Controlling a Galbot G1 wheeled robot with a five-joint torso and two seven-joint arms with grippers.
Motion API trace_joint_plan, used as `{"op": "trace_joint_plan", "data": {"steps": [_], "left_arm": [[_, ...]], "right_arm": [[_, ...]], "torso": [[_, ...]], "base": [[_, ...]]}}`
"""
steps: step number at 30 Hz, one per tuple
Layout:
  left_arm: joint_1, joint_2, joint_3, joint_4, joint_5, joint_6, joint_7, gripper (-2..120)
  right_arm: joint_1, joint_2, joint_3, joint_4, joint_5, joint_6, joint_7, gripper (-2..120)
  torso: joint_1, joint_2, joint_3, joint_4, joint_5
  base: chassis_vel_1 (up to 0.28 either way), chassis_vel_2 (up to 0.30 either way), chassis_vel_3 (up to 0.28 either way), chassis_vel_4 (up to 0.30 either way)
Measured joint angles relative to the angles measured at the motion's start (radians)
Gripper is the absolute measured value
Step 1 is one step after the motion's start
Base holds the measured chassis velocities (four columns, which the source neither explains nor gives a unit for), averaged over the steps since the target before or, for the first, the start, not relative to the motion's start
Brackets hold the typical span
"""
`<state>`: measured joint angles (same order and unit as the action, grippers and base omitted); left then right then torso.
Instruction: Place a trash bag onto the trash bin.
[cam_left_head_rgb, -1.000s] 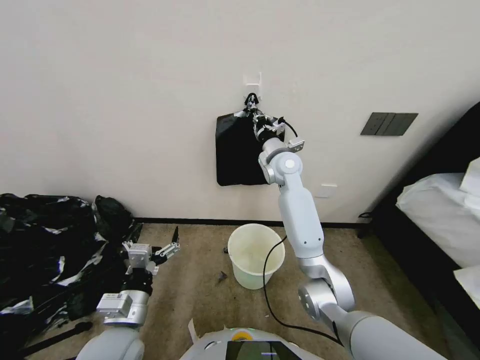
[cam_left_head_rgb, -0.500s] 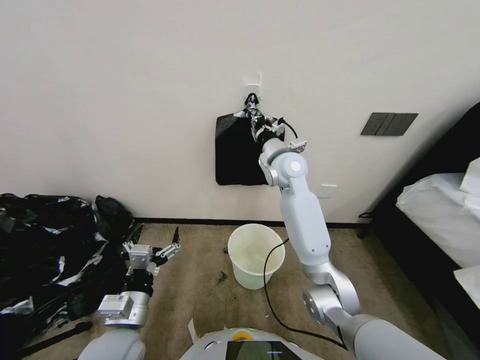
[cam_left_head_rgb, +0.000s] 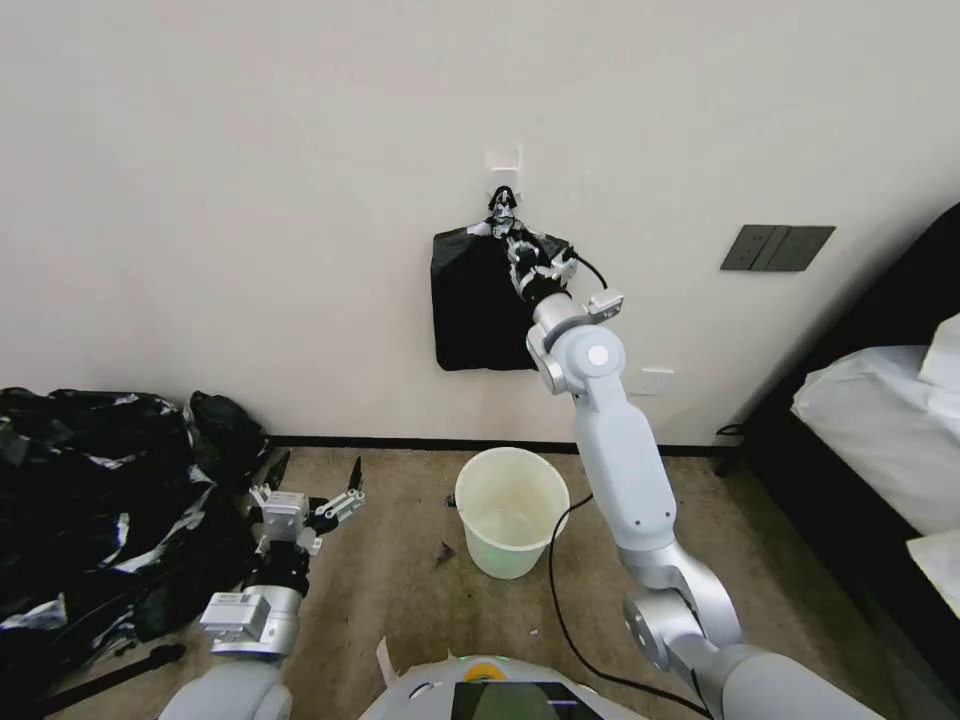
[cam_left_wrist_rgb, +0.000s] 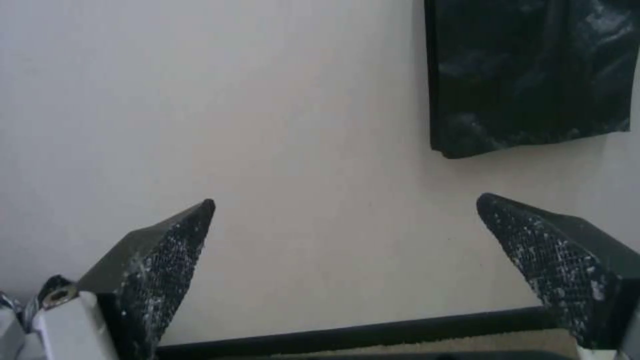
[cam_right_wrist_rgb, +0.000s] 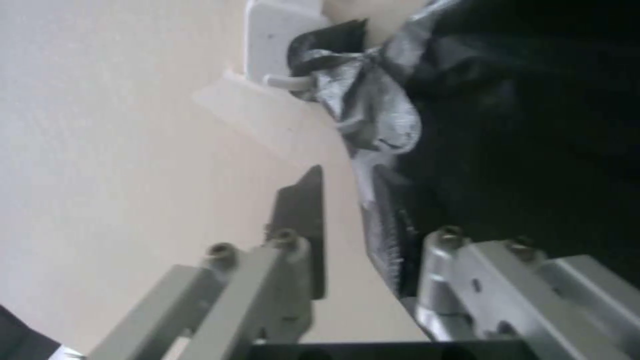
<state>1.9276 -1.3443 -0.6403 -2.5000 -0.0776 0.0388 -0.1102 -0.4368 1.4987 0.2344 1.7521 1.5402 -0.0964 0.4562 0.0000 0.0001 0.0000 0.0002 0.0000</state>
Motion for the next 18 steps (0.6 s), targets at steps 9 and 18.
{"op": "trace_joint_plan", "data": {"steps": [9, 18], "left_arm": [[0.012, -0.001, -0.006, 0.0, 0.023, -0.01, 0.002, 100], [0.019, 0.001, -0.006, 0.0, 0.032, -0.014, 0.003, 100]], "right_arm": [[0.026, 0.033, 0.003, -0.062, -0.052, 0.0, -0.004, 59], [0.052, 0.039, 0.004, -0.111, -0.063, 0.004, -0.018, 88]], "torso": [[0.0, 0.0, 0.0, -0.0004, 0.0], [0.0, 0.0, 0.0, -0.0002, 0.0]], "base": [[0.0, 0.0, 0.0, 0.0], [0.0, 0.0, 0.0, 0.0]]}}
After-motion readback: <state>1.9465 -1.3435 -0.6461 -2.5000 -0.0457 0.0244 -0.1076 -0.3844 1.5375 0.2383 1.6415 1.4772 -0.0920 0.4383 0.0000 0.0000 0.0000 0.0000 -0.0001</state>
